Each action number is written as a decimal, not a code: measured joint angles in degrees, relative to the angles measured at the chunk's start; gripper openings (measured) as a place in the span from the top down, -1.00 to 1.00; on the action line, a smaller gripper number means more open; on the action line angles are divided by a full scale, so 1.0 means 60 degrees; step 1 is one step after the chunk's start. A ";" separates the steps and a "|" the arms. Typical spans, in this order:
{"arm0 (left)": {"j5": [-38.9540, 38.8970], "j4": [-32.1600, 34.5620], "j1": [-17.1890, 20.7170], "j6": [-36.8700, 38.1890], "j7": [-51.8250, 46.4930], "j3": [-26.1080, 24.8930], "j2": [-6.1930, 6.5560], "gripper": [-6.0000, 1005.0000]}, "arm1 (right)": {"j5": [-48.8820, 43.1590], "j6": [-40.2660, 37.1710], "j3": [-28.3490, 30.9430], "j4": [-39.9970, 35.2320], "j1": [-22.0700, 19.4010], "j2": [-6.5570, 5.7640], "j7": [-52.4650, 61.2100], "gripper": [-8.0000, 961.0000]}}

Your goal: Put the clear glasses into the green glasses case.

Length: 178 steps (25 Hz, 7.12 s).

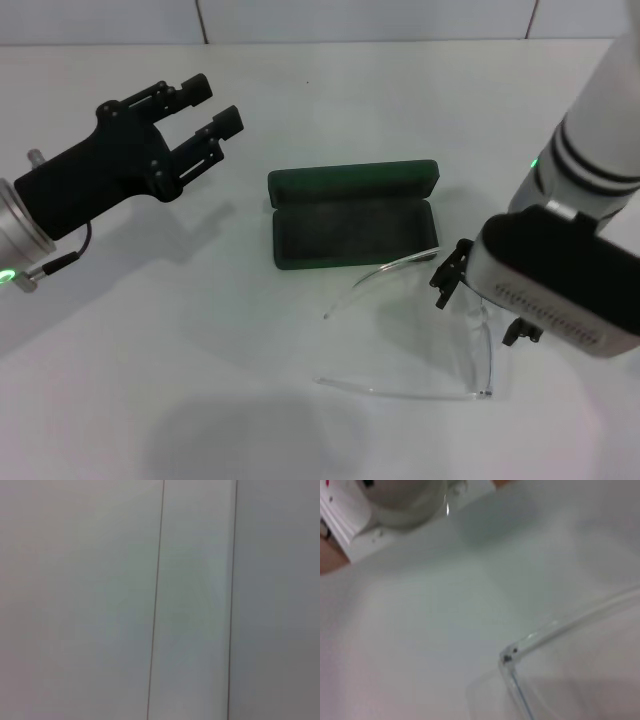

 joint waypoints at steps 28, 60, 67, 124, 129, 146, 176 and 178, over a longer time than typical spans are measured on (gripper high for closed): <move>-0.0013 0.0133 0.0337 0.0052 0.0173 0.0000 0.0000 -0.08 | -0.0094 0.0304 -0.0840 0.0040 0.0126 -0.0007 0.0894 0.17; 0.0715 0.0760 -0.0625 0.2437 -0.0557 0.0016 0.0216 -0.40 | 1.1956 0.2870 0.3560 0.4009 -0.3840 -0.0019 -0.8338 0.74; 0.1154 0.0772 -0.1363 0.2441 -0.0113 0.0015 0.0071 -0.40 | 1.1854 0.2358 0.3542 0.4693 -0.3490 -0.0099 -0.7093 0.74; 0.3588 0.1070 -0.2914 0.0071 -0.4280 0.0015 0.0359 -0.40 | 1.1601 0.1629 0.3655 0.4694 -0.3529 -0.0062 -0.7212 0.74; 0.3847 0.1074 -0.2973 0.0072 -0.4414 0.0015 0.0352 -0.40 | 1.1590 0.1516 0.3656 0.4690 -0.3530 -0.0082 -0.7229 0.74; 0.2483 0.0535 -0.1797 -0.0825 -0.0188 0.0015 0.0465 -0.40 | 1.1541 -0.1046 0.4107 0.4826 -0.3510 -0.0164 -0.6724 0.74; 0.0256 0.2228 -0.1253 -0.0401 0.3824 -0.0007 -0.0029 -0.40 | 1.1283 -0.0109 0.4068 0.7228 -0.1499 -0.0147 -0.2852 0.74; 0.0300 0.2228 -0.1233 -0.0372 0.3789 -0.0005 -0.0023 -0.40 | 1.1291 -0.0089 0.4152 0.7230 -0.1516 -0.0147 -0.2846 0.74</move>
